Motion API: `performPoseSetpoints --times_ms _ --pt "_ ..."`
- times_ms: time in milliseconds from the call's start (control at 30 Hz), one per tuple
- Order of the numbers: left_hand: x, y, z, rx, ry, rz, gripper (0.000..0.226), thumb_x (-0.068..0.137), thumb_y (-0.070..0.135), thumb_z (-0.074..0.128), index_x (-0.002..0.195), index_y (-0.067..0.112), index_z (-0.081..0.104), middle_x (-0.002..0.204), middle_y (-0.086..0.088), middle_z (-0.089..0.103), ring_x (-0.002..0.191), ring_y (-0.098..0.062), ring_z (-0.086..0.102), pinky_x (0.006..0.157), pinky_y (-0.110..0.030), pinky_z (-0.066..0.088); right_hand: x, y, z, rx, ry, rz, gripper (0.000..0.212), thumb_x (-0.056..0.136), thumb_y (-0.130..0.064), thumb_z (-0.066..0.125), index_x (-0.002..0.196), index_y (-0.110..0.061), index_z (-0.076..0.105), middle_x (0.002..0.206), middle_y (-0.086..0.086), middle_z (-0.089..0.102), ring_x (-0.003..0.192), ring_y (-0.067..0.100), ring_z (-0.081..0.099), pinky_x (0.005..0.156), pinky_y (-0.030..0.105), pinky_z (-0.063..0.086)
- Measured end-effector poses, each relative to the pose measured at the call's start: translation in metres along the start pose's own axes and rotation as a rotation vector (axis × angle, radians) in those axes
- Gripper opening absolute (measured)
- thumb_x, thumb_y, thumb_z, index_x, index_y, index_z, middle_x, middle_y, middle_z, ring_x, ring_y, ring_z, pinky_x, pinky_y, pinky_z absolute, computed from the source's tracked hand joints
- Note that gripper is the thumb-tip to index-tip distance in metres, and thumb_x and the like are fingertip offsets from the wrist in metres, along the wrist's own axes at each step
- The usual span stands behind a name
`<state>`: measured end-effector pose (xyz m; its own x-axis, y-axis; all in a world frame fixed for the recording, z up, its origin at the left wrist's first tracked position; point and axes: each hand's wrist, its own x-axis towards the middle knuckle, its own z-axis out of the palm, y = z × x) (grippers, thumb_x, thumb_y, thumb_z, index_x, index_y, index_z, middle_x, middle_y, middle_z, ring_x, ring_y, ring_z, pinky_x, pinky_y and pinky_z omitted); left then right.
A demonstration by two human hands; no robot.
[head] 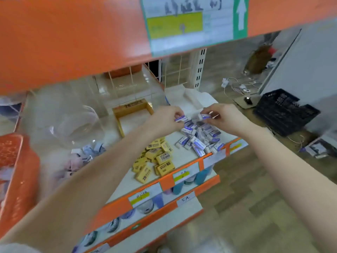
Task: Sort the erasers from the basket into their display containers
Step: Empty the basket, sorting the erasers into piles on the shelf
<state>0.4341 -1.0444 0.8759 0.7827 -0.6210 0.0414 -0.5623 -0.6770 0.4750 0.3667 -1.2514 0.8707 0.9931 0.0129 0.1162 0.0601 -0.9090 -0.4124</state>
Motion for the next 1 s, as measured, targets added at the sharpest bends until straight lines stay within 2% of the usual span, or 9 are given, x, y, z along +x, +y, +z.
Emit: performPoseSetpoints --times_ms 100,200,367,533,633,767,900,1000 --pt "0.004 0.009 0.021 -0.002 0.011 0.024 0.030 0.088 0.019 0.061 0.117 0.010 0.063 0.112 -0.006 0.065 0.089 -0.010 0.054 0.074 -0.016 0.037 -0.007 0.014 0.009 0.002 -0.011 -0.020 0.025 0.085 -0.009 0.066 0.110 -0.010 0.068 0.109 0.006 0.066 0.085 0.016 0.060 0.080 0.022 0.045" --pt "0.006 0.010 0.035 0.039 0.033 0.015 0.028 0.089 0.014 0.060 0.116 0.009 0.064 0.111 -0.010 0.064 0.100 -0.020 0.059 0.085 -0.026 0.043 -0.009 0.020 0.021 0.016 0.021 -0.066 0.026 0.085 -0.003 0.064 0.109 -0.012 0.070 0.111 0.007 0.062 0.085 0.015 0.057 0.083 0.022 0.044" --pt "0.002 0.001 0.033 0.034 0.104 -0.014 0.025 0.089 0.017 0.063 0.113 0.011 0.064 0.113 -0.006 0.065 0.100 -0.018 0.059 0.078 -0.021 0.038 -0.003 0.018 0.021 0.038 0.092 -0.030 0.023 0.082 -0.010 0.069 0.105 -0.012 0.071 0.098 0.008 0.064 0.080 0.018 0.060 0.082 0.030 0.049" --pt "-0.011 -0.010 0.016 0.065 0.132 -0.035 0.021 0.091 0.020 0.059 0.110 0.016 0.067 0.112 0.000 0.066 0.091 -0.010 0.056 0.079 -0.023 0.041 0.011 0.008 0.017 0.032 0.102 -0.080 0.014 0.086 -0.012 0.066 0.097 -0.014 0.073 0.091 0.004 0.066 0.077 0.014 0.055 0.073 0.020 0.040" --pt "-0.022 -0.016 0.004 0.043 0.182 -0.072 0.023 0.092 0.015 0.054 0.111 0.019 0.066 0.112 0.002 0.064 0.087 -0.005 0.052 0.079 -0.022 0.043 0.021 -0.013 0.019 0.048 0.091 -0.131 0.015 0.087 -0.012 0.063 0.098 -0.013 0.072 0.094 0.004 0.067 0.079 0.011 0.054 0.076 0.021 0.042" --pt "-0.046 -0.029 -0.016 0.029 0.264 -0.117 0.026 0.092 0.016 0.050 0.110 0.023 0.066 0.111 0.002 0.065 0.090 -0.013 0.061 0.082 -0.035 0.052 0.039 -0.051 0.029 0.052 0.049 -0.259 0.015 0.088 -0.013 0.062 0.099 -0.015 0.073 0.096 0.004 0.069 0.079 0.011 0.055 0.080 0.026 0.046" --pt "-0.076 -0.051 -0.044 0.072 0.385 -0.218 0.029 0.089 0.016 0.049 0.112 0.021 0.066 0.113 0.001 0.066 0.100 -0.019 0.060 0.086 -0.031 0.049 0.056 -0.098 0.045 0.064 -0.007 -0.380 0.015 0.089 -0.018 0.061 0.100 -0.016 0.072 0.097 0.002 0.068 0.080 0.008 0.053 0.077 0.025 0.044" --pt "-0.105 -0.070 -0.067 0.041 0.502 -0.332 0.025 0.088 0.015 0.052 0.107 0.022 0.068 0.108 0.002 0.066 0.094 -0.018 0.061 0.081 -0.027 0.048 0.066 -0.139 0.056 0.130 -0.068 -0.446 0.016 0.089 -0.019 0.061 0.101 -0.017 0.072 0.100 0.000 0.069 0.088 0.013 0.059 0.082 0.028 0.047"
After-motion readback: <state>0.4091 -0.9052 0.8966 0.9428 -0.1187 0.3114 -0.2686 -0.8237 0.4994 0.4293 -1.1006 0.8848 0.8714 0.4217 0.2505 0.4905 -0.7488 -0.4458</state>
